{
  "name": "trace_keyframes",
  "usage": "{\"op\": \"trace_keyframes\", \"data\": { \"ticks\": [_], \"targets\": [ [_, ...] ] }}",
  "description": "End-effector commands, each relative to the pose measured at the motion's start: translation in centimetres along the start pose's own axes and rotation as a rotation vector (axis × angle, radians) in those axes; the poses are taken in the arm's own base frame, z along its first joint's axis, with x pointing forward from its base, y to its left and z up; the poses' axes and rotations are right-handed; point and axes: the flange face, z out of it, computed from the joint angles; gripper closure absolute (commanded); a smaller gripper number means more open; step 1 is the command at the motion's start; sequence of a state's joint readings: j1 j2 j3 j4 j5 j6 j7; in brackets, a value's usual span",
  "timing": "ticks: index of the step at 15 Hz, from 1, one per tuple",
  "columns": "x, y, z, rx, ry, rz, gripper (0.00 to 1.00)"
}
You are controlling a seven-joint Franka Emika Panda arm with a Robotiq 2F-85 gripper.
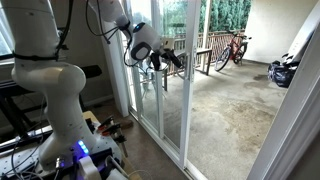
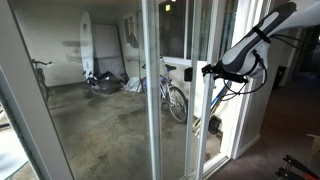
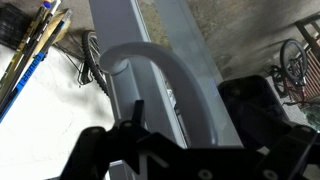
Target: Open the sliding door
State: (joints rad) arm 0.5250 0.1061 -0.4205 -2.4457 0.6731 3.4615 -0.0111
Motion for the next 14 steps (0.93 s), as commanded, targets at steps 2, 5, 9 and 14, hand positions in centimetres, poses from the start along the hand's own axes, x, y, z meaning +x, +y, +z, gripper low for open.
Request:
{"op": "trace_keyframes", "data": {
  "ticks": [2,5,9,14],
  "targets": [
    [0.0,0.1,0.0,-0.001,-0.003,0.000,0.00],
    [0.0,0.1,0.0,0.000,-0.004,-0.001,0.00],
    [-0.1,-1.0,-1.2,0.040,-0.003,-0.078,0.00],
    [-2.0,-2.3,-1.9,0.073,-0.034,-0.112,0.00]
  ]
}}
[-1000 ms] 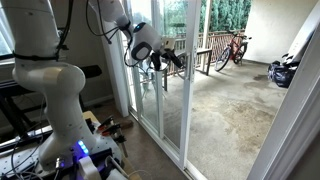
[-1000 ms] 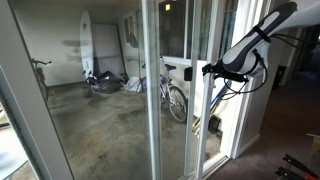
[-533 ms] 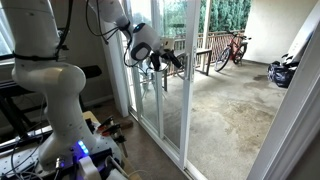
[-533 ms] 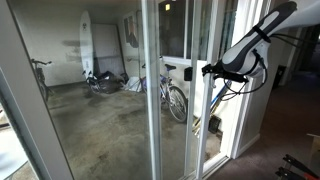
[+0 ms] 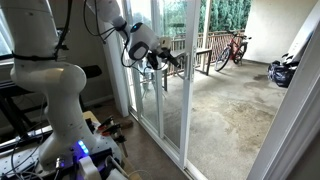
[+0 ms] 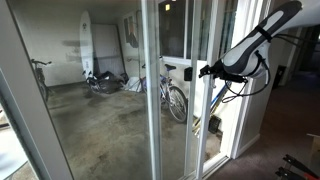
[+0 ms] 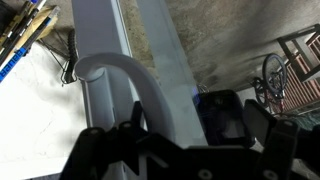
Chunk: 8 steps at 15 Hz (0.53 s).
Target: Open the sliding door
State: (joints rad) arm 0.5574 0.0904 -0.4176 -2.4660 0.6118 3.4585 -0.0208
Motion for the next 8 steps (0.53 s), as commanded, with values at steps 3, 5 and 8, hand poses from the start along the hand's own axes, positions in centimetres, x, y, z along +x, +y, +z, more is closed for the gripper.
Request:
{"op": "trace_keyframes", "data": {
  "ticks": [3,5,8],
  "targets": [
    [0.0,0.1,-1.3,0.025,-0.001,-0.020,0.00],
    [0.1,-0.4,-1.5,0.035,0.003,-0.021,0.00],
    [-0.4,-2.2,-1.4,0.054,0.000,-0.065,0.00]
  ]
}}
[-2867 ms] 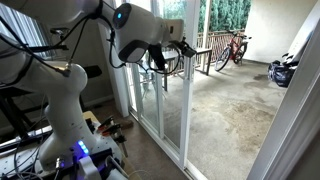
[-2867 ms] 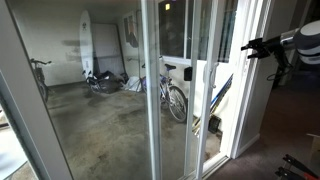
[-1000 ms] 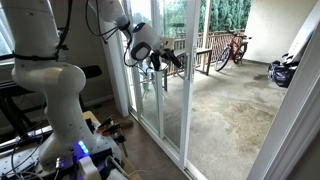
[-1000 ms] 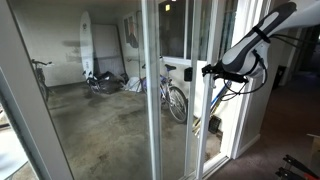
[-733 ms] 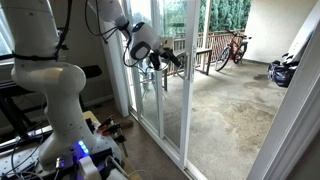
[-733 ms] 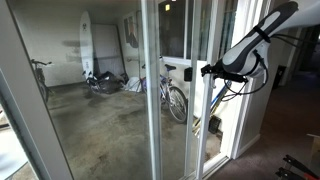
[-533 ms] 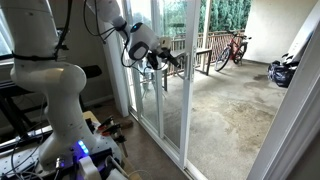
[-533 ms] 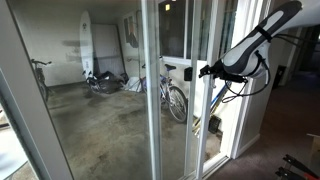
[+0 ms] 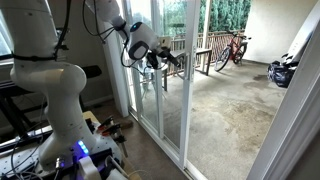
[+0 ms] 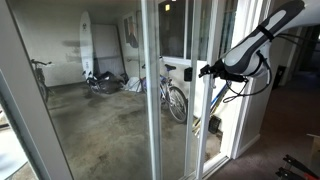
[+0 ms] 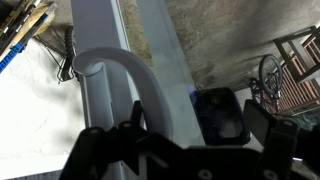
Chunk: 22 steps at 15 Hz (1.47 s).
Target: Open the sliding door
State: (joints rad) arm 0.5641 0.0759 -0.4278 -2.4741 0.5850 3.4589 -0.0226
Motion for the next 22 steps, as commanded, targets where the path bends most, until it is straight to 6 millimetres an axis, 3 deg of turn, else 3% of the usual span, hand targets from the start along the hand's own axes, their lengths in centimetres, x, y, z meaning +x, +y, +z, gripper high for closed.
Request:
{"op": "trace_keyframes", "data": {
  "ticks": [1,12,22],
  "targets": [
    [-0.8,-2.5,-0.7,0.045,-0.005,-0.065,0.00],
    [-3.7,-7.1,0.0,0.071,-0.020,-0.235,0.00],
    [-7.4,-12.5,0.2,0.101,-0.022,-0.300,0.00]
  ]
}}
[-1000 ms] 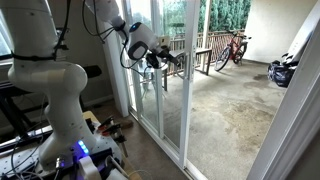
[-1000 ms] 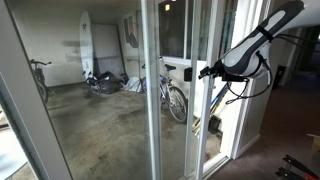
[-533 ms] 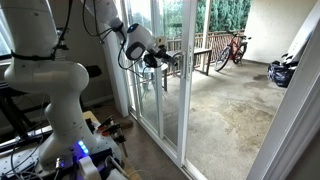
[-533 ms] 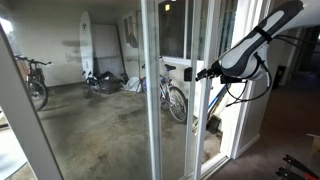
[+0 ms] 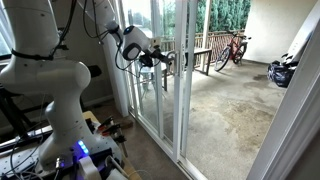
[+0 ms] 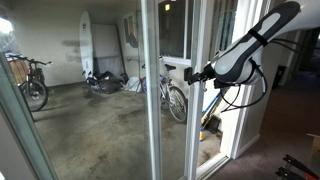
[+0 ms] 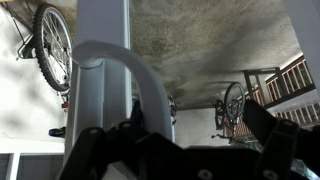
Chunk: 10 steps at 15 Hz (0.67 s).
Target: Open the sliding door
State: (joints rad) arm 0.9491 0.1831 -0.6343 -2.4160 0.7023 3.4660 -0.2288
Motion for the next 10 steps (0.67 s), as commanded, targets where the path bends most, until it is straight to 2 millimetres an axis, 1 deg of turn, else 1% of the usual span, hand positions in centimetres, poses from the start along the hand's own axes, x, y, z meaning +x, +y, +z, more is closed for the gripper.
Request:
{"op": "trace_keyframes", "data": {
  "ticks": [1,6,10],
  "targets": [
    [-1.8,-6.0,0.0,0.050,0.000,-0.037,0.00],
    [-3.0,-8.7,-0.3,0.069,0.003,-0.080,0.00],
    [-3.5,-10.4,-0.7,0.083,0.009,-0.103,0.00]
  ]
}}
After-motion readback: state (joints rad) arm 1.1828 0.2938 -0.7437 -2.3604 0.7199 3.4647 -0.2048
